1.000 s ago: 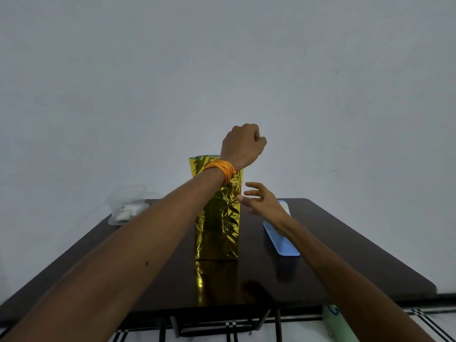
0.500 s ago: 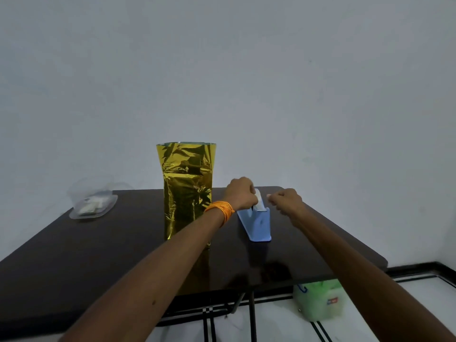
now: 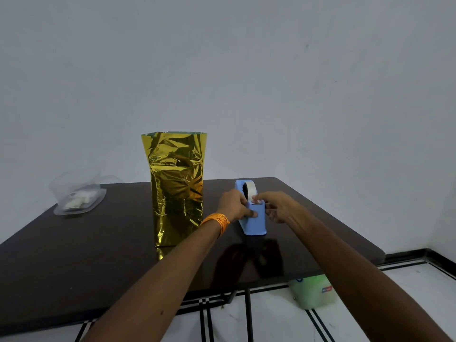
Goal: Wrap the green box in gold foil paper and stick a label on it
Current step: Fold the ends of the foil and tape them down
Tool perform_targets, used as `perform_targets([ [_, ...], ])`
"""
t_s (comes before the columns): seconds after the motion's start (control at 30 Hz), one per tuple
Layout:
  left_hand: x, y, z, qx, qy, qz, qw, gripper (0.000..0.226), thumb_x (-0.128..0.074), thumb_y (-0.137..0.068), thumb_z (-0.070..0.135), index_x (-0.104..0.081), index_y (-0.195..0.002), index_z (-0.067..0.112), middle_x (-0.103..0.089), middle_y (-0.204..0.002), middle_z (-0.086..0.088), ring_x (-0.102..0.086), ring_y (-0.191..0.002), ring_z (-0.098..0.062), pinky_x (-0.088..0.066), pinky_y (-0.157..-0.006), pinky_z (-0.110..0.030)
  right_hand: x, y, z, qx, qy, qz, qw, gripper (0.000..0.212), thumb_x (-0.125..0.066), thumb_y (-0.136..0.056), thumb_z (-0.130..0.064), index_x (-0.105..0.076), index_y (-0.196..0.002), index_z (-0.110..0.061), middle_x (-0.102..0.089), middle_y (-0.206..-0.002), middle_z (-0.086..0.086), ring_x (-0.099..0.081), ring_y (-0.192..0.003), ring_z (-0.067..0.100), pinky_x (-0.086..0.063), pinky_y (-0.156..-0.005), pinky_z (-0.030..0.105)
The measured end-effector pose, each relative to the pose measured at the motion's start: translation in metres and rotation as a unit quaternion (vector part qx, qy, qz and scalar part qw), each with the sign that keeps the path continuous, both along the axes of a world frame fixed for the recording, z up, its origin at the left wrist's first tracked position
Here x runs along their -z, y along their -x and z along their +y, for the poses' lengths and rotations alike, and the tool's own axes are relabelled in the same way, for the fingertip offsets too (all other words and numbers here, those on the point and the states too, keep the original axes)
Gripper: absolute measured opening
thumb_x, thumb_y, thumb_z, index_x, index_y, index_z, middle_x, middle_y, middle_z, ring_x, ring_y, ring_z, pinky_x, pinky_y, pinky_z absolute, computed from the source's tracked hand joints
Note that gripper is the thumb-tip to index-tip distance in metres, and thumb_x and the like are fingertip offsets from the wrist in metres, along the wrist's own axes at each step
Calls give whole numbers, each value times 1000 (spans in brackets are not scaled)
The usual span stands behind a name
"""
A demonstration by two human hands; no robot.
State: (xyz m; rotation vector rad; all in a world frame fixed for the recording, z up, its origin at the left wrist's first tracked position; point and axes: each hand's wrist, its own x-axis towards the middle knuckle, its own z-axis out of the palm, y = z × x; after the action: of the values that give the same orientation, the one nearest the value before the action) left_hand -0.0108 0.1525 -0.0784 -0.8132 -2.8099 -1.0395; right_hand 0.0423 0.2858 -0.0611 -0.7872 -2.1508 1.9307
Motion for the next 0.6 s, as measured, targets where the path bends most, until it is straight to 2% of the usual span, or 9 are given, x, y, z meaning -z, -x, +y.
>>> perform_targets([
  [0.07,0,0,-1,0,-3,-1,1000,34,-87,-70,33,-73,-80,3,-71,-82,-10,-66,-75,-22,-55,-71,-36,-3,0,-1,-8,-8,-5,1000,21,-74,-86,-7,-59,-72,-3,-56,-66,6,-47,-53,12,-34,-33,18],
  [0.17,1,-1,0,-2,-11,-3,1000,35,-88,-69,32,-73,-81,2,-73,-86,-13,-70,-80,-26,-58,-73,-39,-6,8,-1,2,-44,5,999,23,-76,-86,-10,-59,-71,-3,-55,-65,6,-43,-50,11,-29,-29,14],
  [0.3,2,-2,0,4,-21,-15,1000,40,-89,-68,30,-74,-92,1,-74,-94,-13,-72,-82,-25,-60,-79,-42,-13,20,-1,15,-71,17,997,25,-79,-85,-17,-63,-69,-7,-61,-57,-1,-38,-43,6,-31,-40,19],
  [0.37,1,-3,-1,3,-25,-18,1000,42,-89,-67,30,-73,-93,1,-74,-94,-14,-72,-82,-26,-60,-79,-42,-16,21,-2,26,-88,25,995,23,-80,-83,-17,-64,-70,-7,-67,-64,-1,-38,-46,7,-32,-45,22],
  [0.5,3,-5,-2,-1,-33,-6,999,42,-89,-68,32,-74,-94,1,-74,-93,-14,-71,-82,-26,-59,-79,-41,-8,11,-3,42,-94,22,994,19,-81,-80,-16,-67,-72,-5,-68,-76,6,-35,-48,10,-31,-45,25],
  [0.6,5,-6,-3,-4,-39,4,999,41,-88,-69,32,-75,-93,2,-74,-91,-14,-71,-81,-26,-58,-78,-41,1,-2,-5,46,-90,38,994,17,-82,-78,-15,-69,-76,-3,-64,-76,10,-36,-47,11,-29,-41,23],
])
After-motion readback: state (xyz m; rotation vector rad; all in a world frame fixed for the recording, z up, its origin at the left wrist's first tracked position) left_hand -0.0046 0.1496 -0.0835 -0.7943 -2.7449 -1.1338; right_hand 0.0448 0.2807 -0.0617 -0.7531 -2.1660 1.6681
